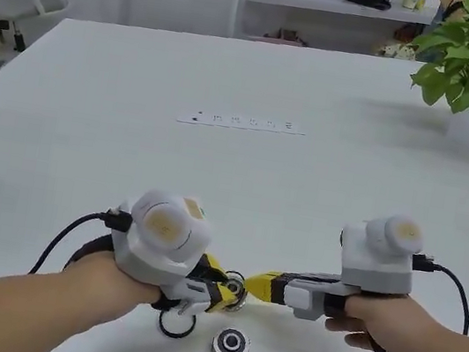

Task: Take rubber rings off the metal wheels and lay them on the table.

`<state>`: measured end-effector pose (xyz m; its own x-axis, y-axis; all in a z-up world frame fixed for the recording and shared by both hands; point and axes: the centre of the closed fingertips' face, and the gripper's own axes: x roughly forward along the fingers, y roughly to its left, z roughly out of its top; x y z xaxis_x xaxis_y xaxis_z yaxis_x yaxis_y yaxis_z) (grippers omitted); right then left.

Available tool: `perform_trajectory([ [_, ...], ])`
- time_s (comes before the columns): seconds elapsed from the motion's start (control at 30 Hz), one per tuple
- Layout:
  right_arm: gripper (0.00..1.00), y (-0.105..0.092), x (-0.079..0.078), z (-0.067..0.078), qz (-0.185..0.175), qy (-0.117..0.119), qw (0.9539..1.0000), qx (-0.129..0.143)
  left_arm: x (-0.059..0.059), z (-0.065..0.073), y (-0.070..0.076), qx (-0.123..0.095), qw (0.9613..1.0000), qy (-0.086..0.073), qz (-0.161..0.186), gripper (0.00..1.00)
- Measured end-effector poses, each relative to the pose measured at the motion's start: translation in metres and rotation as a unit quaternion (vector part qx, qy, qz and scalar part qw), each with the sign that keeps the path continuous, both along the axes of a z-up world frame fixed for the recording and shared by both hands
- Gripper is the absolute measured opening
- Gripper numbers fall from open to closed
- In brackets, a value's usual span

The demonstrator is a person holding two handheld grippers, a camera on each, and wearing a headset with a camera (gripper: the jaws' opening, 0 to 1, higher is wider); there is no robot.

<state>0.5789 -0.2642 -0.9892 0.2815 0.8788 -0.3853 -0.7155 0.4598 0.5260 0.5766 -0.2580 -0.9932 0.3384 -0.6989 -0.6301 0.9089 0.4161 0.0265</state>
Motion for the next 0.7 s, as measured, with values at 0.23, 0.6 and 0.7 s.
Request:
perform_trajectory([
  [0.23,0.00,0.003,-0.003,0.004,0.006,-0.002,1.0000,0.002,-0.005,0.012,0.005,-0.017,0.9999,-0.003,0.000,0.24],
  [0.6,0.00,0.008,-0.007,0.018,0.015,-0.008,0.9997,0.014,-0.017,0.029,0.022,-0.037,0.9993,-0.005,-0.002,0.33],
  [0.7,0.00,0.010,-0.008,0.021,0.018,-0.009,0.9997,0.016,-0.019,0.035,0.029,-0.042,0.9991,-0.006,0.001,0.35],
])
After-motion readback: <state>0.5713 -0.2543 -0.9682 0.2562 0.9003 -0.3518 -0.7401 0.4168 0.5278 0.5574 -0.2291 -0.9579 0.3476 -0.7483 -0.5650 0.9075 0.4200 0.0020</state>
